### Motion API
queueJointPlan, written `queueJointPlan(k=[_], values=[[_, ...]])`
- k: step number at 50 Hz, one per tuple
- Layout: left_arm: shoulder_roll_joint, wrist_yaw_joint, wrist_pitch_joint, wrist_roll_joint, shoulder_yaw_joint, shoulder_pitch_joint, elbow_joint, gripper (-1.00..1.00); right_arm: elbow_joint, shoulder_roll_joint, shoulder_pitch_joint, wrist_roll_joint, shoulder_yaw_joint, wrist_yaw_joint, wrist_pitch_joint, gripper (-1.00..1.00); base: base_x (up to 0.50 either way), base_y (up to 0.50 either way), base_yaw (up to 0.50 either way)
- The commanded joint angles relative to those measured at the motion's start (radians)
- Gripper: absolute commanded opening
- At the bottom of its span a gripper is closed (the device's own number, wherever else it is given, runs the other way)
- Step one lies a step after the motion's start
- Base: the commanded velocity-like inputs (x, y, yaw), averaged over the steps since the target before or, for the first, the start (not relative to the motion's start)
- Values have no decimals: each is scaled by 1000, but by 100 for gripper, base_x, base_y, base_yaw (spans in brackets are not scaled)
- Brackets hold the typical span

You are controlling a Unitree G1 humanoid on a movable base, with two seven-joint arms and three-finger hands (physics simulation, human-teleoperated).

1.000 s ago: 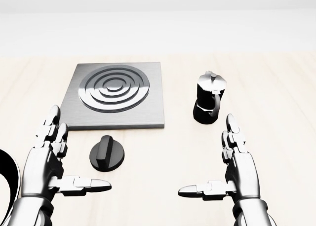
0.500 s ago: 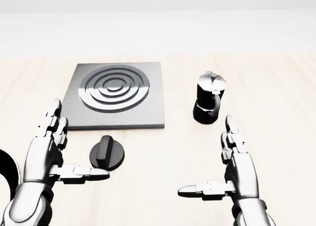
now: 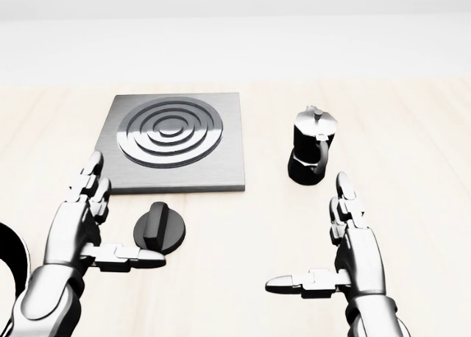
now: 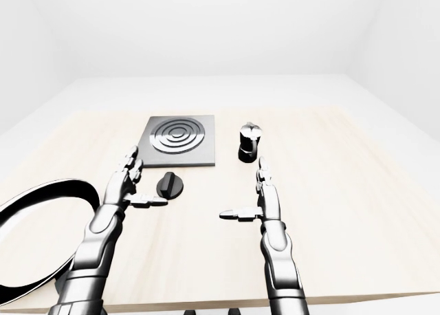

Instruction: Turn on the stove.

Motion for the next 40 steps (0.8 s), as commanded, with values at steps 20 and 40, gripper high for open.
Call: queueJointPlan(k=[20, 40], values=[[-24, -60, 0, 31, -36, 40, 4, 100, 12, 0, -2, -1, 1, 3, -6, 100, 0, 0, 0], [-27, -70, 0, 35, -36, 37, 57, 100, 12, -1, -4, -1, 1, 4, -3, 100, 0, 0, 0]])
